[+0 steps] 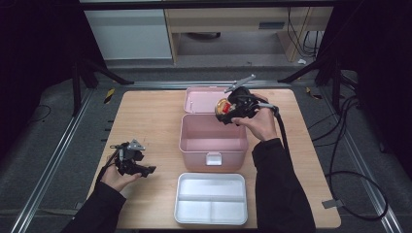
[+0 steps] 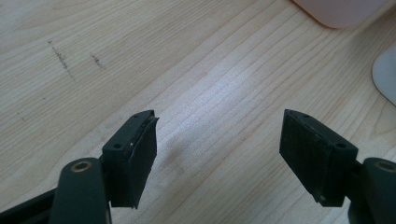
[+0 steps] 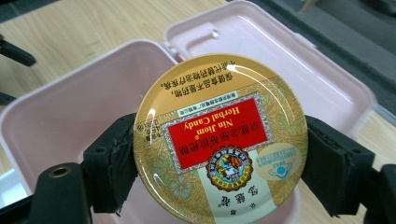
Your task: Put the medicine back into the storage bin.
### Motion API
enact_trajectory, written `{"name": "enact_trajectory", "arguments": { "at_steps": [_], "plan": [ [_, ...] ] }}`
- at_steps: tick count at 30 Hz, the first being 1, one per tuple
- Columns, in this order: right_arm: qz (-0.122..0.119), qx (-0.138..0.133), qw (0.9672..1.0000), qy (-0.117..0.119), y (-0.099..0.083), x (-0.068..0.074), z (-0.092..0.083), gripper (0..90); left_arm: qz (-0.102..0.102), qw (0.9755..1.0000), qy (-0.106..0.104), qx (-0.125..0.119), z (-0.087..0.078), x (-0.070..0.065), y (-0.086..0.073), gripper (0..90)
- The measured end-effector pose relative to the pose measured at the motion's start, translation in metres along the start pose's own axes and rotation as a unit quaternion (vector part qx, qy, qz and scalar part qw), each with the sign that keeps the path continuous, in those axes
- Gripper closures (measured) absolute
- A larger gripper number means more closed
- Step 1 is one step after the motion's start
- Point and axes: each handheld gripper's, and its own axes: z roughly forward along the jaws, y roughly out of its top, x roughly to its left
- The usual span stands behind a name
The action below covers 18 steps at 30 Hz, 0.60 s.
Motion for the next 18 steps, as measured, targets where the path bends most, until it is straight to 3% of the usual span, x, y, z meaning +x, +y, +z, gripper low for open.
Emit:
{"name": "enact_trajectory", "arguments": {
  "at_steps": [10, 18],
  "plan": [
    [-0.029, 0.016, 0.9989, 0.033, 0.012, 0.019, 0.04, 20.6, 0.001, 1.0, 0.0, -0.002, 0.0, 0.0, 0.0, 27.4],
    [-0.053, 0.042, 0.9961, 0.056, 0.012, 0.03, 0.065, 20.6, 0.0, 1.0, 0.0, -0.003, 0.0, 0.0, 0.0, 27.4]
  ]
}}
